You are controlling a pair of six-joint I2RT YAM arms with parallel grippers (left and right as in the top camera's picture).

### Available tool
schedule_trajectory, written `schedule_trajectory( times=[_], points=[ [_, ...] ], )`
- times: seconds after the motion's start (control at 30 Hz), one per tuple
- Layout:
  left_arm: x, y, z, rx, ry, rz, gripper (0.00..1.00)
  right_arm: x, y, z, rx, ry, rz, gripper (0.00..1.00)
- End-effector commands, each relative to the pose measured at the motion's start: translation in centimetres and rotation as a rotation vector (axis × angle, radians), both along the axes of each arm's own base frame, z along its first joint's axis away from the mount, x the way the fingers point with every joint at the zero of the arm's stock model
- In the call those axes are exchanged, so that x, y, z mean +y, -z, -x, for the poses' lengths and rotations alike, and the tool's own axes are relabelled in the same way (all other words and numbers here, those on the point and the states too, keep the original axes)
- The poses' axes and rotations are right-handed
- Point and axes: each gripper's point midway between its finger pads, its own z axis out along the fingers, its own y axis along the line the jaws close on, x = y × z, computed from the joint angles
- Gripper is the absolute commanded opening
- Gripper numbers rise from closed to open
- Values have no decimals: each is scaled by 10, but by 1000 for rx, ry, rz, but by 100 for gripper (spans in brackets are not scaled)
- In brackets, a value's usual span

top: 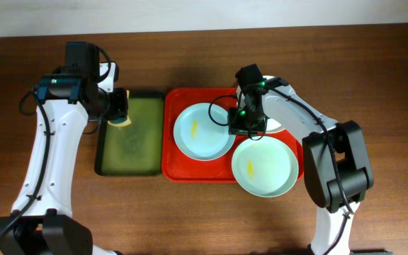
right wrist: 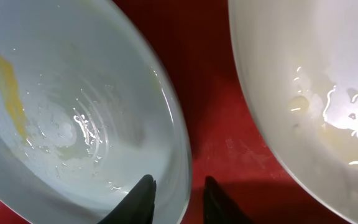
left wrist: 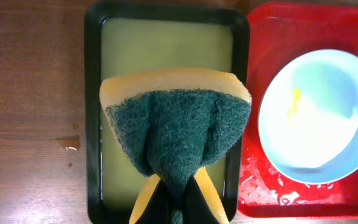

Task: Clean dirty plates on tray and stack at the side
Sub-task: 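Lift the sponge with left gripper and carry it over the plate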

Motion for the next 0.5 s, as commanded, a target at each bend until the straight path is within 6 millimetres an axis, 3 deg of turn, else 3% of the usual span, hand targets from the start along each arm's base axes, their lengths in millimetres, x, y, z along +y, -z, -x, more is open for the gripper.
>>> schedule_trajectory(
  times=[0.0, 0.1, 0.27, 0.47],
  points=[
    [-1, -4, -1, -3, 20, 7, 0, 4, 2, 4, 7, -16, -2, 27],
    [-1, -4, -1, -3, 20, 7, 0, 4, 2, 5, 9, -16, -2, 31],
    [-1, -3, 0, 0, 20, 7, 0, 2, 3, 8, 26, -17, 4, 4],
    [-1, -1, 4, 21, 20, 7, 0, 1, 5, 11, 36, -16, 7, 4]
  ],
)
